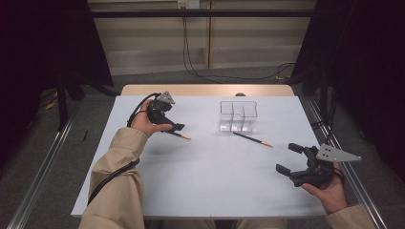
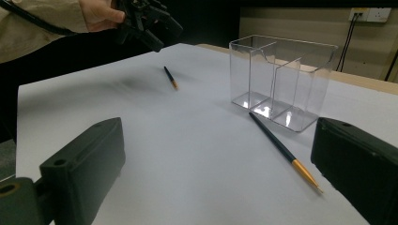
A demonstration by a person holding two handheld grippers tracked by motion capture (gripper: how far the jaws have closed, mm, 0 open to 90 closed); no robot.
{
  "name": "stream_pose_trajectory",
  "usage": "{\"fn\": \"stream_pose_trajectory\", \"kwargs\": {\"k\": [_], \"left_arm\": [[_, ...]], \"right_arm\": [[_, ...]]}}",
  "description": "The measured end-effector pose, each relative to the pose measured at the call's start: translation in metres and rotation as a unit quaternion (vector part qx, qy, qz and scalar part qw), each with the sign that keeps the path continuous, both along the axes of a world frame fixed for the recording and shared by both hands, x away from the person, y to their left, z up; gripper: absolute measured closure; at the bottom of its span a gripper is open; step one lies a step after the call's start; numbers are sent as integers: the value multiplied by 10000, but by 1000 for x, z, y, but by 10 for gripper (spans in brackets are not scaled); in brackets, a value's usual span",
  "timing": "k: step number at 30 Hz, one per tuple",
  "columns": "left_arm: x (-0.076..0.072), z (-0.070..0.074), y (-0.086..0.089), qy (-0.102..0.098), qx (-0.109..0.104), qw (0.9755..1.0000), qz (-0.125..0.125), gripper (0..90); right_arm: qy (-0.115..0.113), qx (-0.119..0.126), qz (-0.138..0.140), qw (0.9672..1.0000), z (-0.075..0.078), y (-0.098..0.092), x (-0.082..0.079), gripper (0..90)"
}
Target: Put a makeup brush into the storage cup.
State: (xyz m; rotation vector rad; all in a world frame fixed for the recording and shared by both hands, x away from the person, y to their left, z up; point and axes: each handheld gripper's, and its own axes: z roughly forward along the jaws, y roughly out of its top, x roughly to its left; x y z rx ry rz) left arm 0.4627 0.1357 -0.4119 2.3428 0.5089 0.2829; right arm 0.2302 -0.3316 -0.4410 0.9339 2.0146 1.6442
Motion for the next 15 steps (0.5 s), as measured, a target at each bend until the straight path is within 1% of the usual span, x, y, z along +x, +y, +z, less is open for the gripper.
{"fn": "stream_pose_trajectory", "kwargs": {"k": [3,4,6,8,11,13,15], "left_arm": [[3,0,0,51,134,9999,-10,23],[3,-1,0,85,132,9999,28,25],[4,-1,0,153,289,9995,-6,25],[6,-2,-1,154,501,9986,-100,29],[7,-3,-2,163,637,9978,-105,30],[7,-4,-2,203,650,9976,-124,34],[7,-5,-2,217,746,9969,-140,37]], "right_arm": [[7,5,2,10000,0,0,0,27],[4,-3,-2,10000,0,0,0,27],[5,0,15,10000,0,0,0,27],[0,-2,15,10000,0,0,0,28],[4,-11,23,10000,-1,1,1,28],[12,-10,23,10000,-1,0,1,28],[17,4,21,10000,-1,0,1,28]]}}
